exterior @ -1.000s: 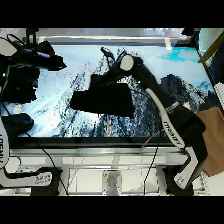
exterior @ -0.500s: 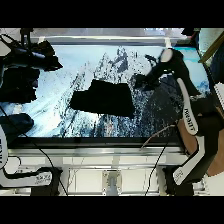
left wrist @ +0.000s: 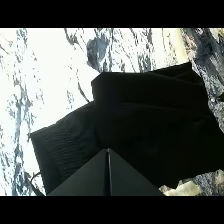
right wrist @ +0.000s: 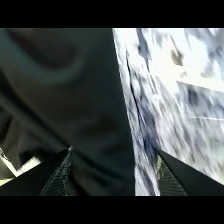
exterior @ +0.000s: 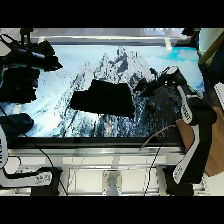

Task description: Fold the clothes and pants, and hang the long-sleeved shirts on hangers.

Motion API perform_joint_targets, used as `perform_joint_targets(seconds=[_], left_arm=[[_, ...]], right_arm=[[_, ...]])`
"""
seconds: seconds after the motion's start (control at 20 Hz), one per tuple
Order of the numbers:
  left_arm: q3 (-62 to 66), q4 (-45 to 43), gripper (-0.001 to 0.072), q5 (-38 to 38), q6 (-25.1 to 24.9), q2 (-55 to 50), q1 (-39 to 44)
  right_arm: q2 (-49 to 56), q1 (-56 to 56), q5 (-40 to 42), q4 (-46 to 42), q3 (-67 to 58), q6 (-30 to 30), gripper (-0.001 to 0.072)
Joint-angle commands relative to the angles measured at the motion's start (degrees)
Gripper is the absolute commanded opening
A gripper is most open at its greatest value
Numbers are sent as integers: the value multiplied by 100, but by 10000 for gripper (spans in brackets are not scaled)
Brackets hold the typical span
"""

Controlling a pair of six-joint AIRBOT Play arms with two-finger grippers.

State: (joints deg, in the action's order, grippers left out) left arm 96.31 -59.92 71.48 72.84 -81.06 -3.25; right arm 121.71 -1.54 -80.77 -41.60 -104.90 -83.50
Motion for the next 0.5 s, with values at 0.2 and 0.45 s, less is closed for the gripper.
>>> perform_joint_targets(seconds=[0.2,0.45], left_arm=[[0,-2,21,57,-7,4,0],[0,-7,21,337,-136,4,-2]], right_arm=[[424,990,155,511,11,190,551],[354,1349,-452,1919,-282,754,11]])
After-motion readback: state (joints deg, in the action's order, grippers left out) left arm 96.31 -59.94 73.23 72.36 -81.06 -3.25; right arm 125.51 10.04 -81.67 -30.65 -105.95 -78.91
